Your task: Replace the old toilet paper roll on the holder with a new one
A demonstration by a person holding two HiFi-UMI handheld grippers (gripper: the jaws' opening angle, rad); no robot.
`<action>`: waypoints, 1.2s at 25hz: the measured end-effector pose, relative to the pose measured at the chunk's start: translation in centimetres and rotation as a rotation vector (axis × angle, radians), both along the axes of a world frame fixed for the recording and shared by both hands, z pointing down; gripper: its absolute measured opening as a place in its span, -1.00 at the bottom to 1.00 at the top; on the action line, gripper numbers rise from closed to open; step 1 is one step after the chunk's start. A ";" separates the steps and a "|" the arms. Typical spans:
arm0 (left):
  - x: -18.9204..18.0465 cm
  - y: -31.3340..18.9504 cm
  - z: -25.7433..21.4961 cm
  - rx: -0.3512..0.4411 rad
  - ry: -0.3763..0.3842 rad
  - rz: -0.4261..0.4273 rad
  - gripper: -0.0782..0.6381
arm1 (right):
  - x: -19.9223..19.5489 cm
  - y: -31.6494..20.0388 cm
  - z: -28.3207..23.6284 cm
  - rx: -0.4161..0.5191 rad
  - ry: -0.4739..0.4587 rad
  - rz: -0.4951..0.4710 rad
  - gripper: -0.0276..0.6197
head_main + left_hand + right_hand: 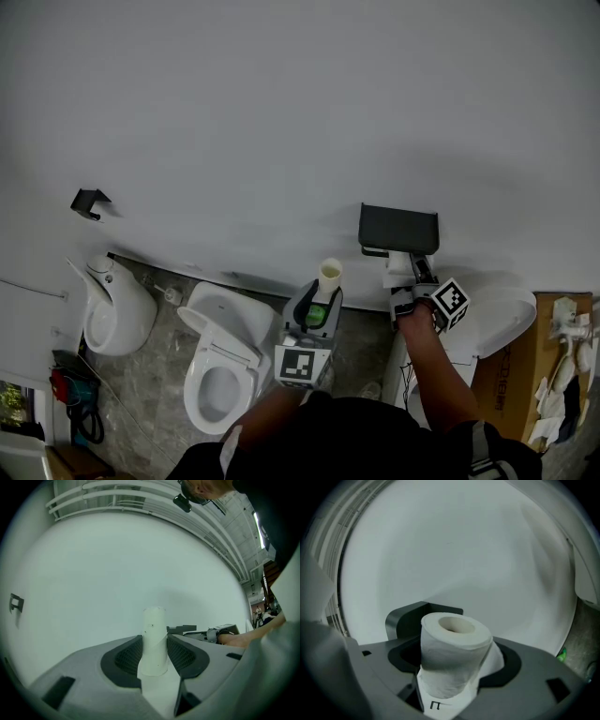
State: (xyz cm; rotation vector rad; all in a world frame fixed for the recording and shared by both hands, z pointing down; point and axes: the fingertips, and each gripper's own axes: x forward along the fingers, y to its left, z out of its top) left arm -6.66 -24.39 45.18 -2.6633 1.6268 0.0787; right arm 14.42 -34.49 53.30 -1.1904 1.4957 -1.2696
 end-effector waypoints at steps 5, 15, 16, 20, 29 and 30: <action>-1.6 0.1 0.3 -0.016 -0.013 -0.009 -0.33 | -2.2 -0.4 -0.4 0.003 0.017 -0.008 0.10; -2.3 0.3 0.7 -0.024 -0.019 -0.017 -0.32 | -2.6 -0.4 -0.2 0.023 -0.004 0.003 0.10; -2.4 0.4 0.9 -0.027 -0.021 -0.015 -0.32 | -2.5 -0.4 -0.2 0.028 0.000 0.000 0.10; -2.3 0.3 0.8 -0.035 -0.010 -0.005 -0.33 | -2.1 -0.1 -0.5 0.056 -0.005 0.022 0.12; -0.8 0.1 1.0 -0.035 -0.024 0.042 -0.32 | 0.6 2.8 -0.9 0.090 0.092 0.045 0.19; -0.5 0.1 0.9 -0.033 -0.022 0.048 -0.33 | 1.0 3.2 -0.9 0.092 0.114 0.043 0.20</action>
